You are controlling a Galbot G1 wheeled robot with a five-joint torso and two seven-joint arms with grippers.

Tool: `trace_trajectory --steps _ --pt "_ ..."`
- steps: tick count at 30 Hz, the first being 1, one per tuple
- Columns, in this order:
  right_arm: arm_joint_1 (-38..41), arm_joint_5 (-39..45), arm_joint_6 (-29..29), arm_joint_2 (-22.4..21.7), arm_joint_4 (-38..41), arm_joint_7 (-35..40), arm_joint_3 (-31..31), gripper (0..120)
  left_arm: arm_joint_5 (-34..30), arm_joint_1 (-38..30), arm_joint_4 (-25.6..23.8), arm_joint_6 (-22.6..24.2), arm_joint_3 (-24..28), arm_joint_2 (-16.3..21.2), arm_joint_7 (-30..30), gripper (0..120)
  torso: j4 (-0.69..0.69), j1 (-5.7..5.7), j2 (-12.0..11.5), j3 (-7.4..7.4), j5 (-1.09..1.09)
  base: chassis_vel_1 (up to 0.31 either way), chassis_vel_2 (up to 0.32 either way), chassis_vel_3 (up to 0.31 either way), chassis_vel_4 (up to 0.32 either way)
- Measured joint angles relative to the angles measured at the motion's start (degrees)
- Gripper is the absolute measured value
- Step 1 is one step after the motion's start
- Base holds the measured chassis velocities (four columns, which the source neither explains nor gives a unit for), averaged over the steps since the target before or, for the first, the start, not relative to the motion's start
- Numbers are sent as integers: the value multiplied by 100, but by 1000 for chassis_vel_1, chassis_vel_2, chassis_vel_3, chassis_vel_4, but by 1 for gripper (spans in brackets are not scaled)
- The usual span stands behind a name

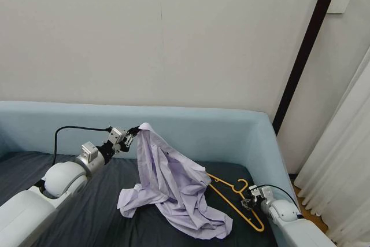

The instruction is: Pick up the clothes from the sofa and hang them on the clothes hanger.

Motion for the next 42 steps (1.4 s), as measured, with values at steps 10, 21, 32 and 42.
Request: trace_trajectory --steps 10,21,32,42 --pt "-31 -190 -43 16 -21 -119 14 10 16 -24 95 -43 49 -61 30 0 0 0 0 0 0 0 0 0 0" --pt "-222 -352 181 -127 339 522 15 5 58 -78 166 -87 169 -186 45 0 -3 0 0 0 1 0 0 0 0" --pt "-398 548 -132 -704 2474 2251 89 5 50 -170 193 -88 293 -204 64 0 2 0 0 0 -1 0 0 0 0" --pt "-1415 -557 1144 -1913 4863 2251 197 5 -149 -77 190 -71 245 -125 45 0 -3 0 0 -1 -1 0 0 0 0"
